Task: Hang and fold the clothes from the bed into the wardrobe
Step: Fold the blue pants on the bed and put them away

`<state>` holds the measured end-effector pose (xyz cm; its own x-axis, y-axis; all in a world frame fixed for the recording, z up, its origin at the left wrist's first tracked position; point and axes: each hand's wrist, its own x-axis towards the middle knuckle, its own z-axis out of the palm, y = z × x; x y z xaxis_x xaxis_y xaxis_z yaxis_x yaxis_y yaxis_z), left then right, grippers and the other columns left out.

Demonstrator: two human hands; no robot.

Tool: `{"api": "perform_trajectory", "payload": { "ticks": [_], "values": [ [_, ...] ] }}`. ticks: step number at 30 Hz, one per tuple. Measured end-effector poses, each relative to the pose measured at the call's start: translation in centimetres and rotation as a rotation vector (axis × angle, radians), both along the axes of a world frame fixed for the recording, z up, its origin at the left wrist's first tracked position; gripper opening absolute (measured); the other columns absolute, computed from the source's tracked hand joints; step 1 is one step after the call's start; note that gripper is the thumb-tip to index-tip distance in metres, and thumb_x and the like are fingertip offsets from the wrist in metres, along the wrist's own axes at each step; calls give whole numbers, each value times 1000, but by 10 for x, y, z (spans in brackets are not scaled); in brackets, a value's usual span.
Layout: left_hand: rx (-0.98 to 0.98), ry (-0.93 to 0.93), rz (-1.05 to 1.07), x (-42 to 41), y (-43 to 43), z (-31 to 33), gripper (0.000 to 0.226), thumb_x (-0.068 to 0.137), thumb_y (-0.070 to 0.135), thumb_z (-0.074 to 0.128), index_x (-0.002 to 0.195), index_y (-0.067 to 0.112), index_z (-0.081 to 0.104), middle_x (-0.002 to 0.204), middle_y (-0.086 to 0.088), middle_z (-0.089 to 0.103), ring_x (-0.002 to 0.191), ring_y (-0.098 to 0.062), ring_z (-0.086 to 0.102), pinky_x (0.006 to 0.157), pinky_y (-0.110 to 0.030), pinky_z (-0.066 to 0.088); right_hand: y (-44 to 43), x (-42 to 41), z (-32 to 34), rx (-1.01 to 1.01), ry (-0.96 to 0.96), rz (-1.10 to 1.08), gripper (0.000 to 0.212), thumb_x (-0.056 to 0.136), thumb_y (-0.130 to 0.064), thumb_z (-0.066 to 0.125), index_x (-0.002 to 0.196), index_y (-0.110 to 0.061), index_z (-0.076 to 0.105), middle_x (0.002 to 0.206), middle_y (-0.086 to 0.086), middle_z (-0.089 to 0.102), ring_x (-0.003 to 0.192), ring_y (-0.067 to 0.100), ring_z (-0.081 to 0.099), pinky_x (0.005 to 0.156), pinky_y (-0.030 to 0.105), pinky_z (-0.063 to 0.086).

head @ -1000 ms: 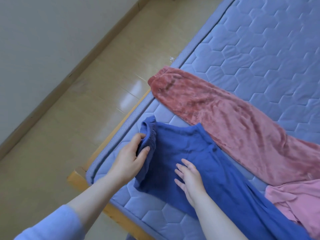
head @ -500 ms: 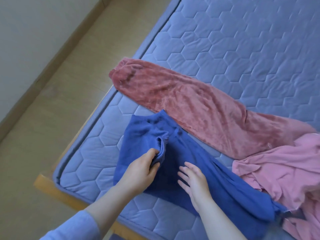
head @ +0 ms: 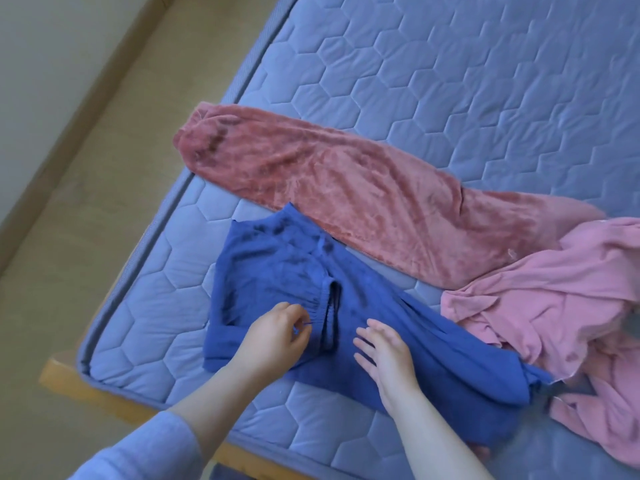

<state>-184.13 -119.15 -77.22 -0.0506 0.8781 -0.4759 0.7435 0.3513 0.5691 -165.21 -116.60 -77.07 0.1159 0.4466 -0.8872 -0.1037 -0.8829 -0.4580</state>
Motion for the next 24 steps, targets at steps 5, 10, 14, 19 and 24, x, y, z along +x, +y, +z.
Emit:
{"api": "perform_trajectory", "payload": {
  "ticks": [5,10,14,19,24],
  "values": [
    [18,-34,-65,25,17,11,14,92,17,52,98,19,65,88,9,55,82,-11,54,74,-23,42,-5,32,4,92,-120,4,18,96,-11,49,102,-19,64,104,5,70,97,19,68,76,29,52],
    [17,-93,-118,71,29,19,18,92,16,51,102,19,65,94,10,58,83,-9,55,75,-22,44,-6,84,18,215,-276,94,24,95,-5,47,98,-19,67,94,0,72,80,6,69,72,23,52],
    [15,-110,-177,113,37,16,15,91,16,53,99,20,65,91,11,57,81,-8,54,74,-20,42,-3,134,26,327,-445,161,26,92,-3,51,92,-23,66,89,-1,72,77,5,67,78,29,53],
    [68,-91,-252,154,55,5,13,89,17,57,99,17,66,97,7,62,92,-13,57,78,-25,45,4,189,19,457,-778,522,23,85,-4,65,102,-18,69,106,-2,69,98,20,63,87,35,49],
    [77,32,-406,184,67,-9,24,91,20,58,114,16,64,112,1,60,106,-22,51,85,-29,43,8,220,-4,386,-902,940,45,81,-14,72,125,-14,63,116,5,63,109,29,53,98,35,40]
  ]
}}
